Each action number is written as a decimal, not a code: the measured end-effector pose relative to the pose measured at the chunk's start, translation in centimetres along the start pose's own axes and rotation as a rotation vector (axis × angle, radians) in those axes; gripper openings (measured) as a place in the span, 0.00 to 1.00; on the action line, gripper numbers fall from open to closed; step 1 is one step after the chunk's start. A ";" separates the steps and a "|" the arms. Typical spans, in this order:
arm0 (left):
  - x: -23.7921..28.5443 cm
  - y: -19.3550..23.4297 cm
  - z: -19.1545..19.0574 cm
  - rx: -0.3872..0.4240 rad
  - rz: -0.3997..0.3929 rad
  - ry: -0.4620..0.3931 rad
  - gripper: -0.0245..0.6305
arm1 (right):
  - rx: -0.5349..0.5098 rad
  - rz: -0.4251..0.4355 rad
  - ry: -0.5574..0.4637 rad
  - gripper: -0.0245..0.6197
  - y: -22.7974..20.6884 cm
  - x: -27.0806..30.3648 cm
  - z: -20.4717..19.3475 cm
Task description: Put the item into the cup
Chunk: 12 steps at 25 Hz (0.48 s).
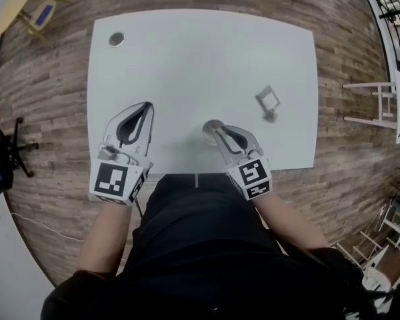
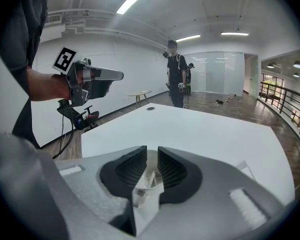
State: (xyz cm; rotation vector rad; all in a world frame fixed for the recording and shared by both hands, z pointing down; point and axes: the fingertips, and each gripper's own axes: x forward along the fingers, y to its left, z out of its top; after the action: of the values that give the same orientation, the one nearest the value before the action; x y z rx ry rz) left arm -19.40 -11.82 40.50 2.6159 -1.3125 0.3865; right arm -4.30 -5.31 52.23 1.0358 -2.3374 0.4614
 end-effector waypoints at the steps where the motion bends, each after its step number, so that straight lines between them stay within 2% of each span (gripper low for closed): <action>1: -0.1 0.0 0.1 0.004 0.000 -0.004 0.04 | -0.006 -0.003 -0.003 0.15 0.0 0.0 0.1; 4: -0.2 0.1 0.5 0.011 -0.003 -0.008 0.04 | -0.032 -0.008 -0.018 0.15 0.1 -0.1 0.8; 12: 0.0 -0.6 1.1 0.027 -0.017 -0.012 0.04 | 0.006 -0.028 -0.057 0.15 -1.1 -1.1 1.2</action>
State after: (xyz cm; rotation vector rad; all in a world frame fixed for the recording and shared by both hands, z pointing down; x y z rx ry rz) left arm -18.73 -11.78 39.41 2.6534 -1.2965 0.3892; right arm -3.25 -5.99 50.75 1.0961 -2.3702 0.4332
